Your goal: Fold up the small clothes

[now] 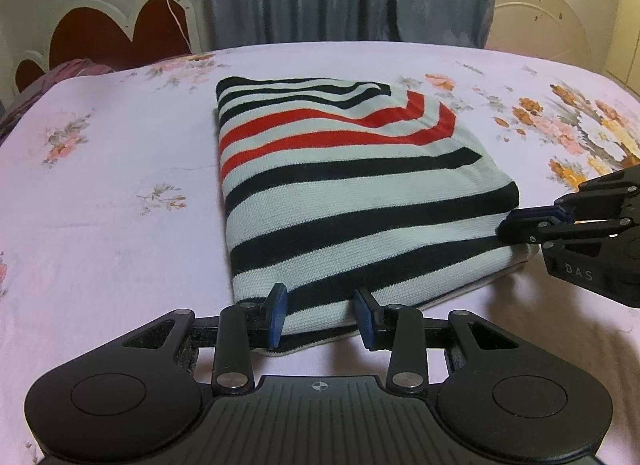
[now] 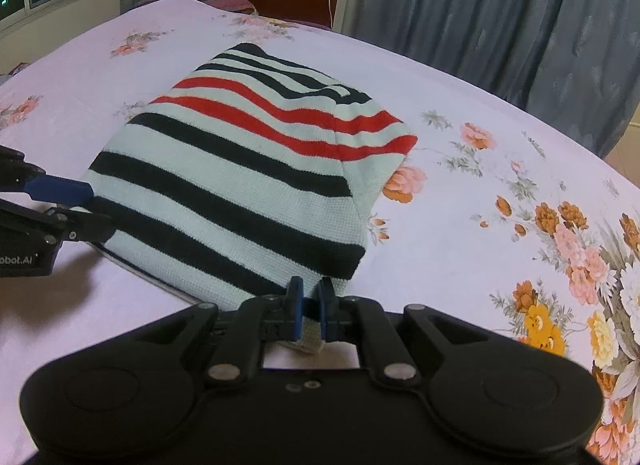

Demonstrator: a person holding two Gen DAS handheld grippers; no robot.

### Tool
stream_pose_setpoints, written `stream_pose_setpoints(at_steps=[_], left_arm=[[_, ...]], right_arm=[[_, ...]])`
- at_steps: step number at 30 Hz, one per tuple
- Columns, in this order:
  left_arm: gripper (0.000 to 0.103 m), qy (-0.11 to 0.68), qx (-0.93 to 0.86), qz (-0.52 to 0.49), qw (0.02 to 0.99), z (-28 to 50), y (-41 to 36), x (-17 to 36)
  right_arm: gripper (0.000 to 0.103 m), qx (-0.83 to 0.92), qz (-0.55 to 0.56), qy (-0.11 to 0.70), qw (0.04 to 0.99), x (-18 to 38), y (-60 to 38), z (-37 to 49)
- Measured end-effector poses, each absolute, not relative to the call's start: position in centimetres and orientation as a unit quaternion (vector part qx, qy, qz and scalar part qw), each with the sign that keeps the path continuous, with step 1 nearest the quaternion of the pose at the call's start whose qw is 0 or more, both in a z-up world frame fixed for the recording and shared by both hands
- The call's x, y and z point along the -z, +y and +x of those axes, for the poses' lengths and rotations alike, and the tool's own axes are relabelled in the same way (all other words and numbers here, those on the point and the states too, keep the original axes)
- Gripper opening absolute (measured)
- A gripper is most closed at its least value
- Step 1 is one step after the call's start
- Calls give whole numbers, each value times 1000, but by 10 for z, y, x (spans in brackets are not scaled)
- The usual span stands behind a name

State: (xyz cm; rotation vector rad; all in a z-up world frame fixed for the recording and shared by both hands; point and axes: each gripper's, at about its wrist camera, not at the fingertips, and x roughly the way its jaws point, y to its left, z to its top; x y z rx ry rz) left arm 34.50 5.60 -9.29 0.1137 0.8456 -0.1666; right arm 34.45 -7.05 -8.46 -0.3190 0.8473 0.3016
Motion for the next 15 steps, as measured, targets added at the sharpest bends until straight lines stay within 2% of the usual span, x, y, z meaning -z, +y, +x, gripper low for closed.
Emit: stream_pose_setpoints(at_steps=[5,8,9,10,11,12,13,15], left_arm=[[38,401,66,57,912,334,52,85],[39,396,62,47,915,314,52,79],[47,392,58,44,917,306,52,77],[83,388,51,39,919,298,51,75],[102,375,41,35,926,288,51,73],[103,357,35,34,933,278,50,71],[103,352,34,35,935,271,48,70],[103,356,34,30,933,260,46,67]], right_arm=[[7,-143,-146,411,889,78,-71,339],[21,-139,-106,403,898,64,-84,324],[31,-137,-90,400,902,61,-90,317],[52,-133,-77,397,905,59,-96,311],[67,-125,-68,393,909,57,-101,304],[94,-113,-63,380,916,55,-107,294],[102,-107,-60,367,922,53,-112,285],[102,-100,-55,367,923,50,-121,273]])
